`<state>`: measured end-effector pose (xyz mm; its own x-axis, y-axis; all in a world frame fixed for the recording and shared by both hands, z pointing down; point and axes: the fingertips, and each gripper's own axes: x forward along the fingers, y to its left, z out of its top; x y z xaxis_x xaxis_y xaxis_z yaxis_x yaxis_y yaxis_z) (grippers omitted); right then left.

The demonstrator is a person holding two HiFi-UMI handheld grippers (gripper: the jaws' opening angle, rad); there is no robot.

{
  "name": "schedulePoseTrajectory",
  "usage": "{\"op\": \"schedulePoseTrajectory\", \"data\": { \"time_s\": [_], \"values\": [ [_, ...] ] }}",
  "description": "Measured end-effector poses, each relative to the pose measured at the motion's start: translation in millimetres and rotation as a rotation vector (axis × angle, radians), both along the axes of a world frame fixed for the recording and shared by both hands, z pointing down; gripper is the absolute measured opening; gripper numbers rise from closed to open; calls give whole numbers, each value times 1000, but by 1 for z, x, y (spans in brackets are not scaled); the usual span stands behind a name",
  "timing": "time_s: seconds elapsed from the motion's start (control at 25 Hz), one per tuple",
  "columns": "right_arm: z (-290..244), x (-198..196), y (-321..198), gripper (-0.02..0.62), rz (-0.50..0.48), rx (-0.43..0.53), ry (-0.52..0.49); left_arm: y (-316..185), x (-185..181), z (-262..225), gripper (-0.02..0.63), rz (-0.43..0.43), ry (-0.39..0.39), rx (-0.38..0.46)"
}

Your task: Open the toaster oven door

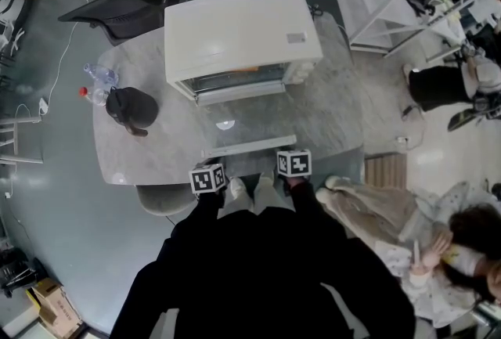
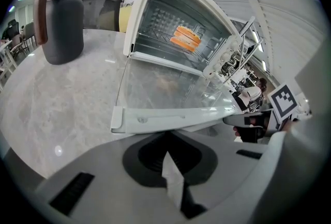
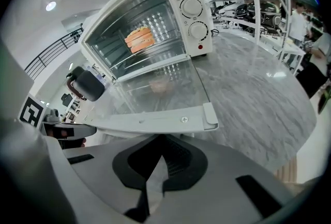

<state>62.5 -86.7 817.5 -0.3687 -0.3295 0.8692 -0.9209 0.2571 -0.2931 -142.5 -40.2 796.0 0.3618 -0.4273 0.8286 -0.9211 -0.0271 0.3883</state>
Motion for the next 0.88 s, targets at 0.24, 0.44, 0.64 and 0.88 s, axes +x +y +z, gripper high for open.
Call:
{"op": "schedulePoseTrajectory", "data": {
  "time_s": [0.24, 0.44, 0.64, 0.88],
  "values": [
    [4, -2, -3, 2, 0, 2, -3, 0, 1, 6, 3, 0, 5, -17],
    [11, -1, -1, 2, 7, -14, 8, 1, 0, 11, 3, 1, 5, -29],
    [10, -1, 0, 3, 12, -17, 2, 1, 0, 12, 3, 0, 5, -34],
    [9, 1, 0, 2, 16, -16, -3, 2, 0, 11, 3, 3, -3, -34]
  ]
}}
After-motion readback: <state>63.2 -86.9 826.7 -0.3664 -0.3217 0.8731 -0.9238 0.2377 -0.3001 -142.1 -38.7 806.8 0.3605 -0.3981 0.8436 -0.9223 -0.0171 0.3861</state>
